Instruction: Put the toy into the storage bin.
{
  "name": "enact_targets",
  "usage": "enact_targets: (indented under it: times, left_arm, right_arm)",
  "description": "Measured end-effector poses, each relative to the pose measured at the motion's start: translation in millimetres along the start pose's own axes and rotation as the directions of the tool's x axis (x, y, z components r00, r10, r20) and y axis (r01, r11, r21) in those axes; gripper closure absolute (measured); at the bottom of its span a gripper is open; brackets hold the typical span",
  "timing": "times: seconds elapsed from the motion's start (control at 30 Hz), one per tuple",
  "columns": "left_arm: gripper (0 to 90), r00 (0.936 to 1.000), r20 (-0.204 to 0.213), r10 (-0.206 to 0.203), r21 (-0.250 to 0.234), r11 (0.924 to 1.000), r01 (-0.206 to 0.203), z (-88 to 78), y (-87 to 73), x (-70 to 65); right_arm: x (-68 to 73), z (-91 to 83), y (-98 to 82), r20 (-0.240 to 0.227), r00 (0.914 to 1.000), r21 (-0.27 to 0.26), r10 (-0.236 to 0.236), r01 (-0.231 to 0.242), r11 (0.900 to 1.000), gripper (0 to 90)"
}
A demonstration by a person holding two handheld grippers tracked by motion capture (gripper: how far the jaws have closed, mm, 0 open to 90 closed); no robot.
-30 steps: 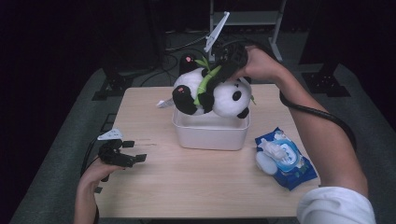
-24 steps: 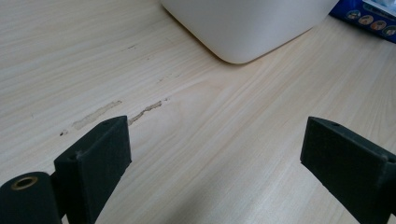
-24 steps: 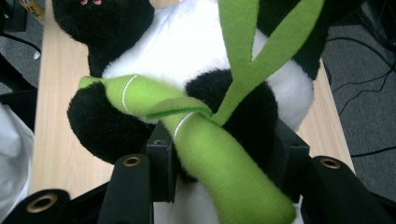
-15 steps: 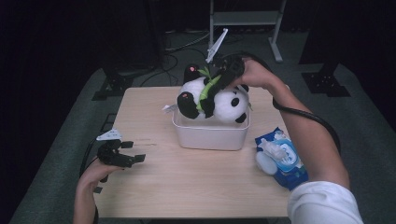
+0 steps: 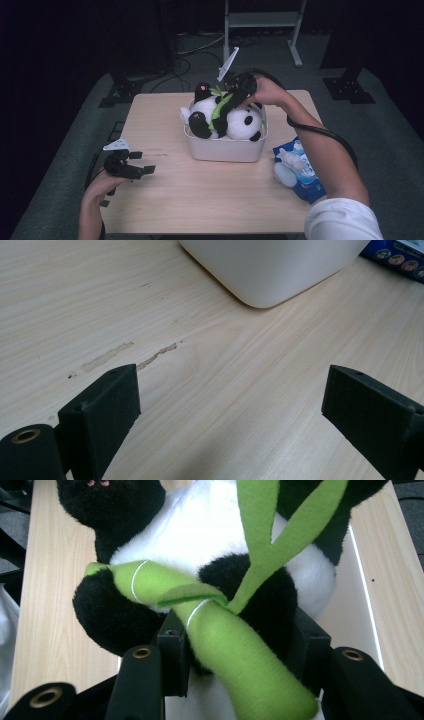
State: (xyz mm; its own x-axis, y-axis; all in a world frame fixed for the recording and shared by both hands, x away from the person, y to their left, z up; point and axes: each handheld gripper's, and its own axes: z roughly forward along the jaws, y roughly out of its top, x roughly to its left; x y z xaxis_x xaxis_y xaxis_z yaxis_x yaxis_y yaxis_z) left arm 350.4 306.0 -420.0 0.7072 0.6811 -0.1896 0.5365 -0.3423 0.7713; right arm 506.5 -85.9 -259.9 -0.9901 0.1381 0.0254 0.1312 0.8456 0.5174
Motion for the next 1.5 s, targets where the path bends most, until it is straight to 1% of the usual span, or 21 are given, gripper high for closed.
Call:
enact_targets:
  times: [0.2,0.3,0.53,0.6,0.83,0.9,0.97,1.07,1.13,1.23,1.33,1.4,1.5]
  left_arm:
    - [7.4,1.0,-0.001,-0.001,-0.003,1.0,0.001,-0.6,0.4,-0.7]
    - [7.4,1.0,0.0,-0.001,-0.006,1.0,0.001,-1.3,0.1,-0.4]
    - [7.4,1.0,-0.002,0.0,0.002,1.0,0.0,-0.8,-0.1,-0.4]
    - [7.4,1.0,-0.001,-0.002,-0.002,1.0,0.002,-0.9,0.0,-0.7]
    - [7.4,1.0,0.002,0.009,0.003,1.0,-0.009,-0.6,0.7,-1.1]
    - [7.4,1.0,0.001,0.008,0.005,1.0,-0.008,-0.4,0.6,-0.9]
    - [7.4,1.0,0.002,0.006,0.003,1.0,-0.006,-0.4,0.7,-0.9]
    - [7.4,1.0,0.004,0.006,-0.003,1.0,-0.006,-0.7,0.9,-1.0]
    - [7.4,1.0,0.003,0.003,-0.004,1.0,-0.003,-0.5,0.7,-0.6]
    - [7.4,1.0,0.002,0.002,0.001,1.0,-0.002,-0.2,0.2,-0.3]
    - [7.4,1.0,0.002,-0.001,-0.001,1.0,0.001,-0.3,0.0,0.0]
    - [7.4,1.0,0.002,0.002,0.001,1.0,-0.002,-0.4,0.0,-0.2]
    - [7.4,1.0,0.002,-0.001,-0.002,1.0,0.001,-0.2,0.0,-0.3]
  right_arm:
    - [8.3,1.3,-0.4,-0.016,0.9998,0.001,-0.012,0.012,1.0,52.0]
    - [19.0,0.7,0.9,-0.023,0.9994,0.003,-0.027,0.027,1.0,51.9]
    - [35.0,-0.4,2.3,-0.03,0.9984,0.014,-0.047,0.048,0.999,51.9]
    - [40.2,-0.7,2.6,-0.032,0.9984,0.015,-0.046,0.047,0.999,51.9]
    - [52.9,0.7,3.7,-0.051,0.9964,0.018,-0.067,0.068,0.998,51.9]
    - [53.0,0.6,3.8,-0.051,0.9963,0.012,-0.07,0.07,0.997,51.9]
    - [51.8,0.6,3.6,-0.053,0.9966,0.007,-0.063,0.063,0.998,51.9]
    - [47.6,0.1,3.3,-0.05,0.9968,0.002,-0.062,0.062,0.998,51.9]
    - [45.4,-0.2,3.4,-0.042,0.9977,0.006,-0.053,0.053,0.999,51.9]
    - [42.2,0.5,3.3,-0.043,0.9978,0.005,-0.05,0.05,0.999,51.9]
    - [38.7,3.9,2.1,-0.036,0.9987,-0.005,-0.035,0.035,0.999,51.8]
    - [35.6,7.8,0.3,-0.041,0.9988,-0.004,-0.027,0.027,1.0,51.9]
    - [31.8,13.7,-2.3,-0.046,0.9986,-0.002,-0.027,0.027,1.0,51.8]
